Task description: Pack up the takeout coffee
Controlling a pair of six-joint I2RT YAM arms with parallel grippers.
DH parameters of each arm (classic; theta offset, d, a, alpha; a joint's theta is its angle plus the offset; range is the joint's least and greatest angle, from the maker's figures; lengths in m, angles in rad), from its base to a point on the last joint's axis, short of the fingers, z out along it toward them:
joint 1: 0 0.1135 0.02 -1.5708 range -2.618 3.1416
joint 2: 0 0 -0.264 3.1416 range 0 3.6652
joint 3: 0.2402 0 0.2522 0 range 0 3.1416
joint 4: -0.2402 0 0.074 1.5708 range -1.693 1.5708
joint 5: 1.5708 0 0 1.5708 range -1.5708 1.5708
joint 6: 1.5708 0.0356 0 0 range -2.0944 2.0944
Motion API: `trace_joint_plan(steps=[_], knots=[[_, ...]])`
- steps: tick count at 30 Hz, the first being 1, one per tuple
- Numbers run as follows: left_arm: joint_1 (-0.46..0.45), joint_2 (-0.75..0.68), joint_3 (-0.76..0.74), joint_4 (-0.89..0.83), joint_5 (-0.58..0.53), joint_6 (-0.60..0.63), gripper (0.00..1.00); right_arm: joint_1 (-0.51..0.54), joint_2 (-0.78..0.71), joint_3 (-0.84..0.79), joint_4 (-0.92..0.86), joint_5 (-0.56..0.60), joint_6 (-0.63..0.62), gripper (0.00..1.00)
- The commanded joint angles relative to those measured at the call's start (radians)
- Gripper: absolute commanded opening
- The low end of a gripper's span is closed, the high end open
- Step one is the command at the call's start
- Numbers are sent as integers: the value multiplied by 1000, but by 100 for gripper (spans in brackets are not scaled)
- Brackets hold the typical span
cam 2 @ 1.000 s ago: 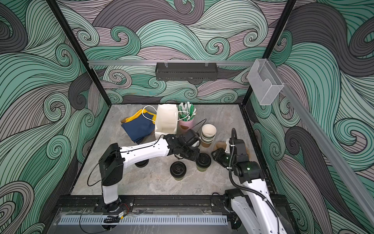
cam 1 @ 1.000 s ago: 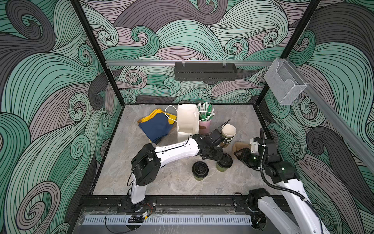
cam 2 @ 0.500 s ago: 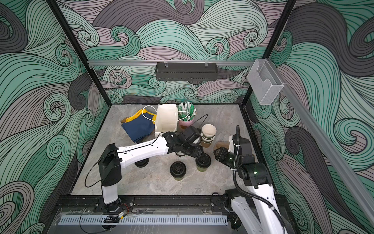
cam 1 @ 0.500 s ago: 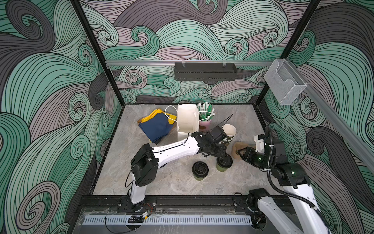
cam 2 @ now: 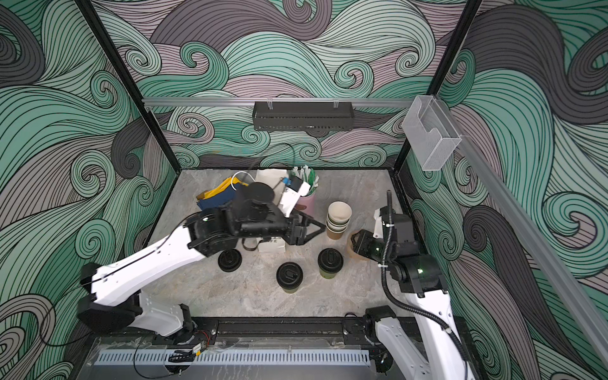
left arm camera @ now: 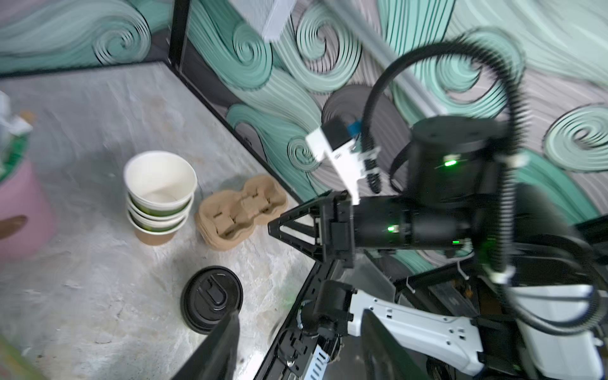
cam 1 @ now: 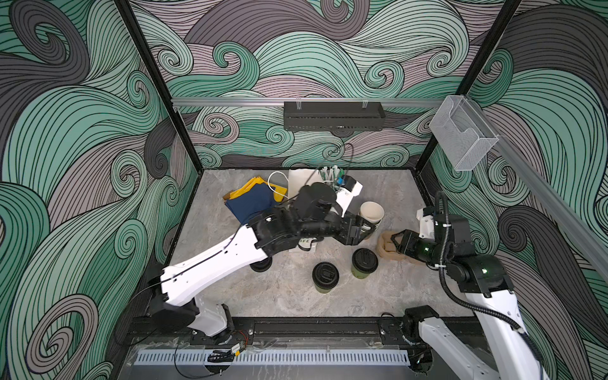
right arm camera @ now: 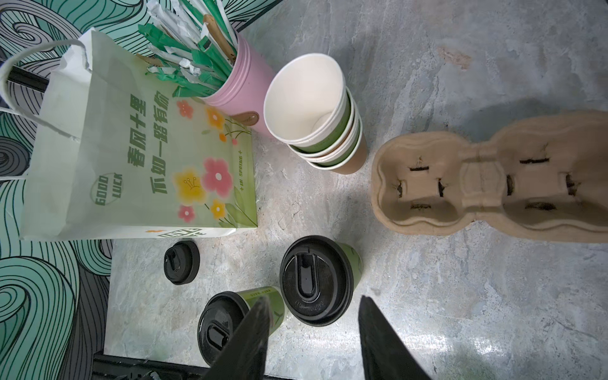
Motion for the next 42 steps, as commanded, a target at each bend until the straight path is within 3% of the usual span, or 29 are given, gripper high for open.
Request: trace_joint_plan(steps=[1, 7, 10, 15, 23, 30, 37, 42], knots=[[113, -91, 43, -138, -151, 20, 62, 2, 74, 69, 13, -21, -87, 48], [430, -220, -6, -310, -221, -31, 65, 3, 212, 157, 82, -73, -155, 49], [589, -235, -33, -341, -188, -43, 68, 3, 285, 190, 125, -99, -162, 49], [748, -233, -114, -288, -177, -95, 71, 3, 390, 255, 156, -99, -153, 50], [769, -256, -234, -212, -94, -222, 71, 5, 485, 347, 87, -79, -55, 50], [769, -299, -283, -118, -25, -167, 73, 30, 523, 371, 107, -124, 69, 50], [788, -259, -272, -86, -109, -164, 75, 62, 641, 553, 71, -116, 46, 50], [844, -236, -239, -301, -320, -318, 75, 65, 695, 640, 51, -76, 32, 51]])
